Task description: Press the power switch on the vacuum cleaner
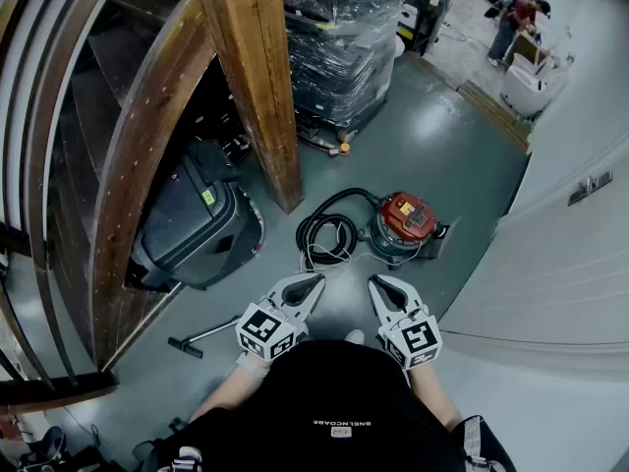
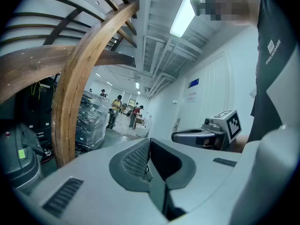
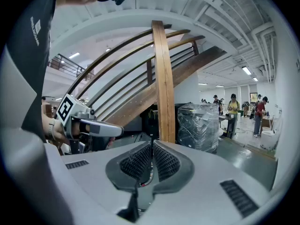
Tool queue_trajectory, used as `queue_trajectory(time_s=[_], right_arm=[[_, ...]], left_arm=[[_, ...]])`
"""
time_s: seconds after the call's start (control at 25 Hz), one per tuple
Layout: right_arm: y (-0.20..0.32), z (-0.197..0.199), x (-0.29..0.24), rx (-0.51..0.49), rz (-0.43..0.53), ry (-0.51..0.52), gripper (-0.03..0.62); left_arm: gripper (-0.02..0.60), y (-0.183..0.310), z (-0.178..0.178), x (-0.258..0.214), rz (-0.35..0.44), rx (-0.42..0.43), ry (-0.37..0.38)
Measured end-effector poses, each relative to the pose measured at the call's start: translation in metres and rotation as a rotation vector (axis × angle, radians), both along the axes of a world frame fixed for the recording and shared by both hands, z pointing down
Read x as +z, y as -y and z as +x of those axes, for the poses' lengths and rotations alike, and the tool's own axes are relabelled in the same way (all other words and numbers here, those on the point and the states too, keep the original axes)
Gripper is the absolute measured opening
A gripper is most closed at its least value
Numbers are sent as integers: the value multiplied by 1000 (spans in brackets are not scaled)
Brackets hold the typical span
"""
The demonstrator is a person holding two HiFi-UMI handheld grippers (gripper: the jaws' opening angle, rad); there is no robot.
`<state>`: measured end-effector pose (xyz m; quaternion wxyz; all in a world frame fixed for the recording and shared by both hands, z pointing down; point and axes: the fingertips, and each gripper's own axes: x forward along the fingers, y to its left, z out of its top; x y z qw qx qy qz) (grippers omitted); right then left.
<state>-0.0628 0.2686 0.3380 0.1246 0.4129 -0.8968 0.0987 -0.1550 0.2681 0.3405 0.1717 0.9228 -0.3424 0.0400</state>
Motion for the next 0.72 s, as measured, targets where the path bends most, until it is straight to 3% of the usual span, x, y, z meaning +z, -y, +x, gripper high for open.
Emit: queue_trajectory(time_s=[0.44, 0.72], right_arm=[[18, -26, 4, 51, -8, 7, 35], [34, -29, 15, 175, -47, 66, 35]], left_arm=[[15, 23, -27, 6, -13, 38, -25], [15, 36, -45, 16, -27, 104, -43]])
